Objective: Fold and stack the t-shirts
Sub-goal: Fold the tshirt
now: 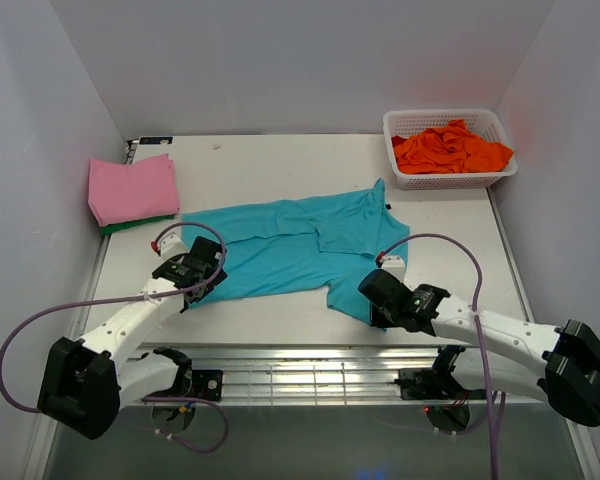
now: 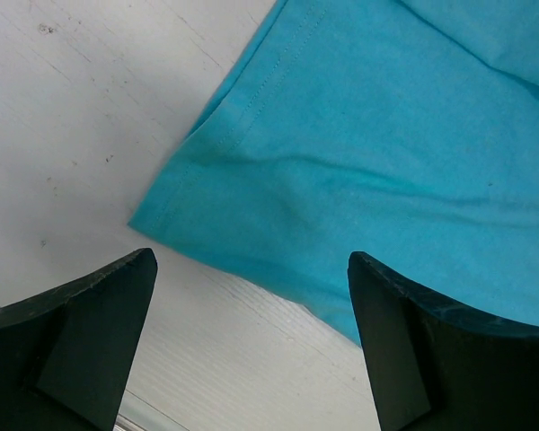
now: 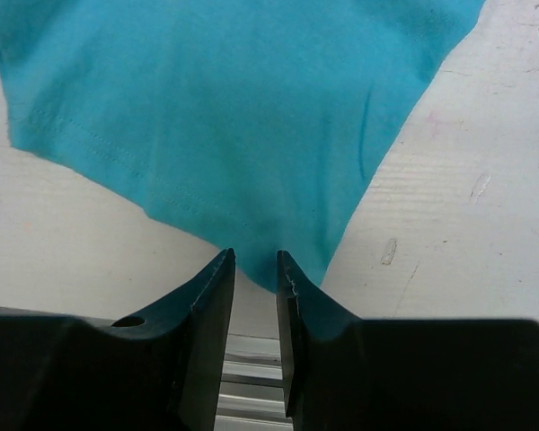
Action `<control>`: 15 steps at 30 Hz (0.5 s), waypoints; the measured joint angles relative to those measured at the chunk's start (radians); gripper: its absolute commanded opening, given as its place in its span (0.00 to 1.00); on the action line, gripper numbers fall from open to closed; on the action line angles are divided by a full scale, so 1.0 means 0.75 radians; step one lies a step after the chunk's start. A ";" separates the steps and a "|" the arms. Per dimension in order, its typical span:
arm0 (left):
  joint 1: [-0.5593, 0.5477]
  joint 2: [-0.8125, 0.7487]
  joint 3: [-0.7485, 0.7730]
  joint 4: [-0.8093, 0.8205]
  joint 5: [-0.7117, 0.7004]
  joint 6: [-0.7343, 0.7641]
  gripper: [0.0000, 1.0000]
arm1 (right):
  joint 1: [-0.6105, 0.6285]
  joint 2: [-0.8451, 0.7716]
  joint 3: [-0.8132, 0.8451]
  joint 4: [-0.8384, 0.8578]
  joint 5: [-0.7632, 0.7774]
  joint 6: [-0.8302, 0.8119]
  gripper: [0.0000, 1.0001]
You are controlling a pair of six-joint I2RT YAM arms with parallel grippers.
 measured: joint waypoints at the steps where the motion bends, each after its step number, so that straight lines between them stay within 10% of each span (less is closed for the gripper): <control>1: 0.000 -0.006 0.000 0.004 0.002 0.002 0.98 | 0.017 -0.021 0.001 -0.006 0.005 0.012 0.31; 15: 0.000 -0.015 -0.002 0.036 0.026 0.024 0.98 | 0.092 -0.029 0.048 -0.203 0.121 0.171 0.33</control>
